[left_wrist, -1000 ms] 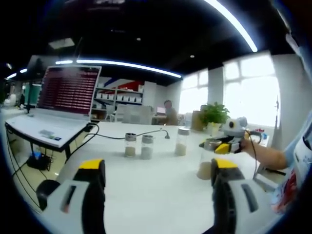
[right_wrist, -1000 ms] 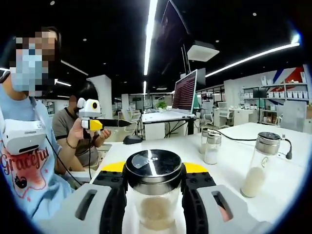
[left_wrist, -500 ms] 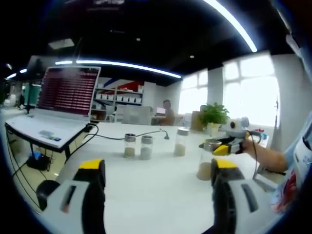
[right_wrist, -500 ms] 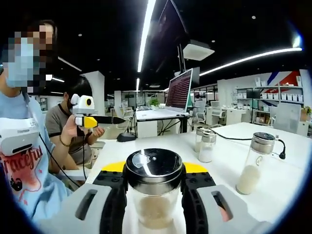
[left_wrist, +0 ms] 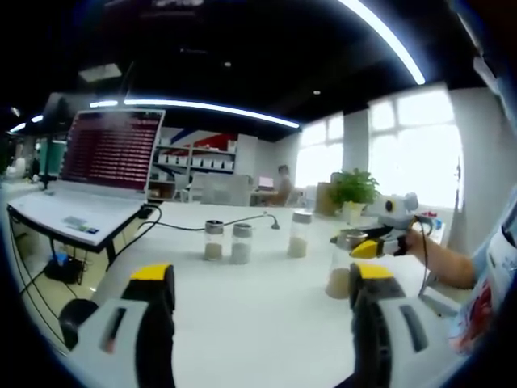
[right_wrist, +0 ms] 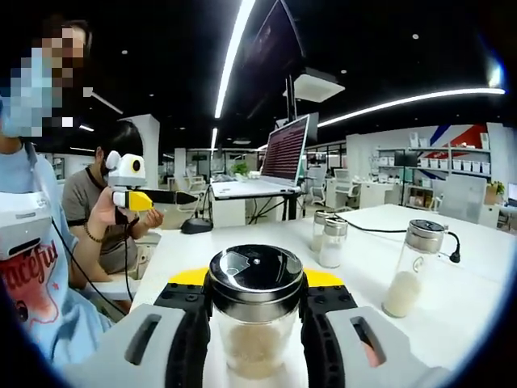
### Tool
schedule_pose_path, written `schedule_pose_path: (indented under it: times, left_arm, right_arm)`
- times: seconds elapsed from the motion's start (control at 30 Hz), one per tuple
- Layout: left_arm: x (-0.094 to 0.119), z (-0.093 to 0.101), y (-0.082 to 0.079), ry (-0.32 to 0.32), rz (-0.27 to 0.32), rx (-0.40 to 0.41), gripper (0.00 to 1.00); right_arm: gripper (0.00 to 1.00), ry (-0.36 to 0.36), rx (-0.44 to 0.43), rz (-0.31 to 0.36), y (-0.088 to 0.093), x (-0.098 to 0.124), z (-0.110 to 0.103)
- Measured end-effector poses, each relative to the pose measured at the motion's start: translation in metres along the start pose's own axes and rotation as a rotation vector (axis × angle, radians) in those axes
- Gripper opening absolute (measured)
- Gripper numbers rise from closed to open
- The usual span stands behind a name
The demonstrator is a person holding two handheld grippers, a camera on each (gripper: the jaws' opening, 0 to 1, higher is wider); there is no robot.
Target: Rotate the seasoning bottle until the label or dispensing opening points toward the visible target arrow and the bottle remains upright within the marked orientation range
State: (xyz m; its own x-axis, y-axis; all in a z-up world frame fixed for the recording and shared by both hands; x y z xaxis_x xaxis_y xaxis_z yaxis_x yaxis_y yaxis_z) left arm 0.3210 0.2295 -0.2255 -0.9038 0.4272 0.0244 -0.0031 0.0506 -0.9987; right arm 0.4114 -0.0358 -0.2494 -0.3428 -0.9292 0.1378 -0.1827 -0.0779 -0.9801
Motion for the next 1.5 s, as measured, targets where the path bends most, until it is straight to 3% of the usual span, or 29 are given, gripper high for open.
schedule_pose_path:
  times: [1.5]
  left_arm:
    - [0.0, -0.002, 0.005, 0.012, -0.012, 0.001, 0.94]
  right_arm:
    - [0.42, 0.315, -0.01, 0.018, 0.009, -0.005, -0.015]
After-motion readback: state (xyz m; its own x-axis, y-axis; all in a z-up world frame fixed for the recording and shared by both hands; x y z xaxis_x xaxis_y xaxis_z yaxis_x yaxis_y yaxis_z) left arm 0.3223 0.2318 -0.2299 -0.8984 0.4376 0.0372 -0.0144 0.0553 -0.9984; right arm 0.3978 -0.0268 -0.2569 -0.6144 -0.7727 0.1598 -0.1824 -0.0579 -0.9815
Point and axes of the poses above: the point that each gripper's makers call its tool centre point, and the gripper's own axes: x roughly backward along the fingers, z roughly to its right, y roughly out of its underside, the point moved 6 cm from there along x, roughly backward along the fingers, and after that the axes turned 9 degrees about -x, right-handed, at the moved point
